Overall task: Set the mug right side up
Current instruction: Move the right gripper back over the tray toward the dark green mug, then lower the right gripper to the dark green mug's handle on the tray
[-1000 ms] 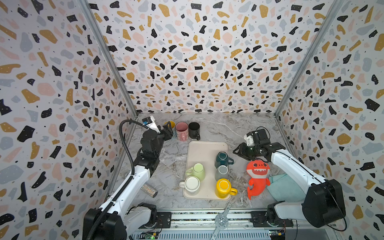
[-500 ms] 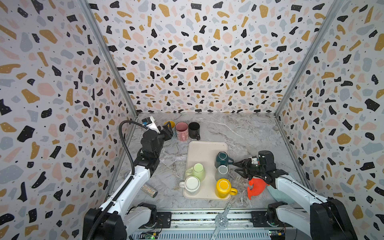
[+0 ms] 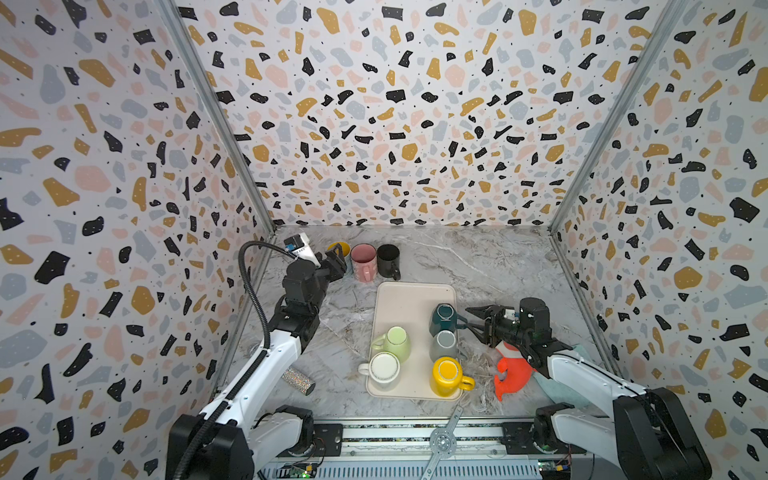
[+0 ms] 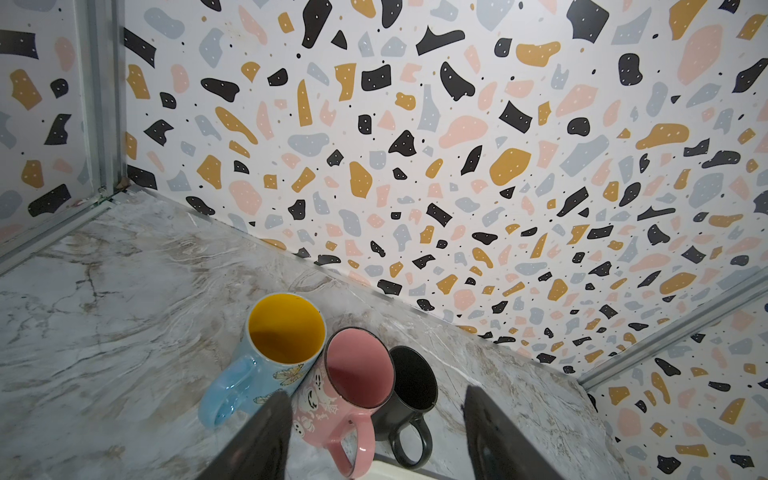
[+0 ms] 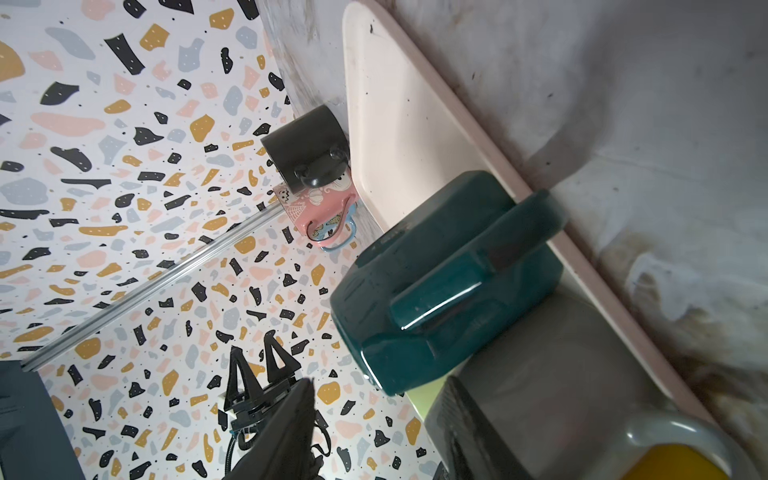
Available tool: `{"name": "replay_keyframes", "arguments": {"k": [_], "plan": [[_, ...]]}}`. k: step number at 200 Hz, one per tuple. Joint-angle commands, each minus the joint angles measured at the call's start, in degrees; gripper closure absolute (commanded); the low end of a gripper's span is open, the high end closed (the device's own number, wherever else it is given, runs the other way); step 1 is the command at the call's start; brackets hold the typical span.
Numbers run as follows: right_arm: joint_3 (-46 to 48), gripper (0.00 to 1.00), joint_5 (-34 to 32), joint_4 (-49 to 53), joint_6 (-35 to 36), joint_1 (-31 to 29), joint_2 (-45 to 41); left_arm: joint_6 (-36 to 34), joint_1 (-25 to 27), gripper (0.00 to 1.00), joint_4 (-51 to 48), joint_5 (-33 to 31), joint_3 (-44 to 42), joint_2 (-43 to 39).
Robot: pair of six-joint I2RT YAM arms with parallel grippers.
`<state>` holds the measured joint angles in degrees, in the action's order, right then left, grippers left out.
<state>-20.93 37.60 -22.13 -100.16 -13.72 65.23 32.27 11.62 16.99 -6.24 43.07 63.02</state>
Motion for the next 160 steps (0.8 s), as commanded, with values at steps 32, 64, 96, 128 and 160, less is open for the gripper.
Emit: {"name": "replay_keyframes", "arguments": {"k": [32,64,96,128,160], "plan": [[-6.8,0.49,-6.0,8.7,1.2,0.2,-3.8,0.9,-0.5,0.33,2.9,0.9,-0.4,1.0],[-11.3,0.5,-7.3,15.8,3.1,-0.2,-4.5,1.3,-0.5,0.33,3.5,1.1,-0.6,1.4],[-14.0,0.5,-12.5,21.1,4.0,-2.9,-5.3,2.0,-0.5,0.33,3.8,1.2,-0.7,1.5],[-14.1,0.49,-13.7,21.3,3.2,-5.3,-3.5,2.6,-0.5,0.33,4.4,1.6,-1.0,1.5],[-13.1,0.47,-12.3,18.0,0.8,-7.6,-0.4,2.6,-0.5,0.33,4.1,1.7,-1.0,1.4]]}}
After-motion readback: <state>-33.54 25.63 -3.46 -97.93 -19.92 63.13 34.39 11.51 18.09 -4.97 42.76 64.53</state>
